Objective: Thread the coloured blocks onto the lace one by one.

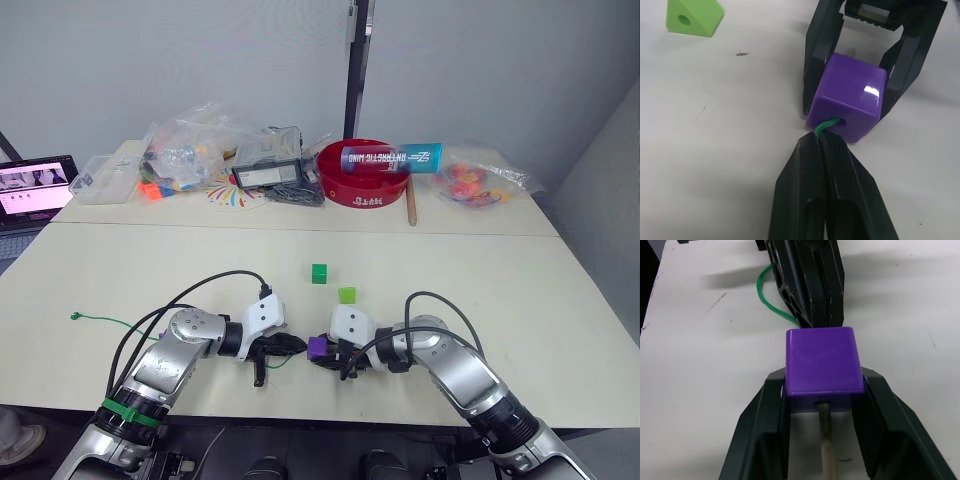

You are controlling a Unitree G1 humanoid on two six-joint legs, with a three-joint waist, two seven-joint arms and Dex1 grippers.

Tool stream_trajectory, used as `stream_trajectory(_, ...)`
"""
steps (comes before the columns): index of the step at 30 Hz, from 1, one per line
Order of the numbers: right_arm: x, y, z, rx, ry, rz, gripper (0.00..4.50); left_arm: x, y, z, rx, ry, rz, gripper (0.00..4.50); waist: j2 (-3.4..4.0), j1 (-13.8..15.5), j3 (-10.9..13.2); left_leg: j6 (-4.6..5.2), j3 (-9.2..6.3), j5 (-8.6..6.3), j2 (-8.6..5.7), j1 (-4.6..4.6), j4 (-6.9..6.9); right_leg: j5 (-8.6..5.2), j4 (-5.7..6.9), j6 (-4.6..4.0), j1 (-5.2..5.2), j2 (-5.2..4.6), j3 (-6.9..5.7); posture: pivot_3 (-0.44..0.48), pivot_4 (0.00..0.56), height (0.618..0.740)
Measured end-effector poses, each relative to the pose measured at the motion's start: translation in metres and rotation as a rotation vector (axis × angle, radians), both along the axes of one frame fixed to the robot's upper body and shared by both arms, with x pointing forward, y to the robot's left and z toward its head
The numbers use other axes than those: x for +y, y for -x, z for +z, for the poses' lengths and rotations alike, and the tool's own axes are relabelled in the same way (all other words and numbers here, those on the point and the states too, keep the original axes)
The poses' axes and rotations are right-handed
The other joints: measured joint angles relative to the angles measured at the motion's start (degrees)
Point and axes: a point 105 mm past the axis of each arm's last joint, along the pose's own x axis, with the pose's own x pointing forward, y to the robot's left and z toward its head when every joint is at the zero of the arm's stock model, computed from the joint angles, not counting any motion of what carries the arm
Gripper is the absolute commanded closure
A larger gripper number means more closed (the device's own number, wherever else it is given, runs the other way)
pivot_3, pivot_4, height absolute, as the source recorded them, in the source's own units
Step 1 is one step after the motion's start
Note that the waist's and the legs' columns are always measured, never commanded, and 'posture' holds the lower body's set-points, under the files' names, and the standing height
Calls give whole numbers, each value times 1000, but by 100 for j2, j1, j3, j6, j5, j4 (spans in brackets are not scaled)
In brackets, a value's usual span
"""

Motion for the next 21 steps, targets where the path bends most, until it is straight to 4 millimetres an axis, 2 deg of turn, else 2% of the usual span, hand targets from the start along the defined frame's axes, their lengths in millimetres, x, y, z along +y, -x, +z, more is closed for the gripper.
stream_trajectory(3, -1, 0, -1, 1, 2, -1, 3312, 2, 2, 1, 14, 17, 9, 2357, 0, 21, 0, 0, 0, 0, 0, -1, 0, 0, -1, 0, 0, 0, 0, 0, 150, 731)
stream_trajectory(6, -1, 0, 0, 1, 2, 0, 3312, -4, 4, 5, 3, 40, -9, 1358, 0, 22, 0, 0, 0, 0, 0, -2, 0, 0, -4, 0, 0, 0, 0, 0, 150, 731)
stream_trajectory(8, 0, 0, 0, 0, 0, -1, 2237, -7, 4, 8, -9, 47, -15, 697, 0, 16, 0, 0, 0, 0, 1, -2, 0, 0, -3, 0, -2, 1, 0, 0, 150, 731)
stream_trajectory(10, -1, -2, 0, -1, -2, -11, 1607, -7, 5, 9, -9, 51, -17, 75, 0, 14, 0, 0, 0, 0, 1, -3, 0, 0, -3, 0, -3, 1, 0, 0, 150, 731)
stream_trajectory(15, -12, -6, 6, 10, -12, -26, 20, -9, 7, 12, -1, 75, -34, 70, 0, 46, 0, 1, -4, -1, 0, -29, 0, 2, -29, 1, -11, -2, -9, 0, 150, 731)
stream_trajectory(21, -33, 3, 8, 40, 33, 9, 20, -18, 3, 9, 8, 100, -56, 70, -1, 72, 2, 7, -7, -5, -6, -47, 0, 4, -49, 8, -16, -9, -12, 0, 150, 731)
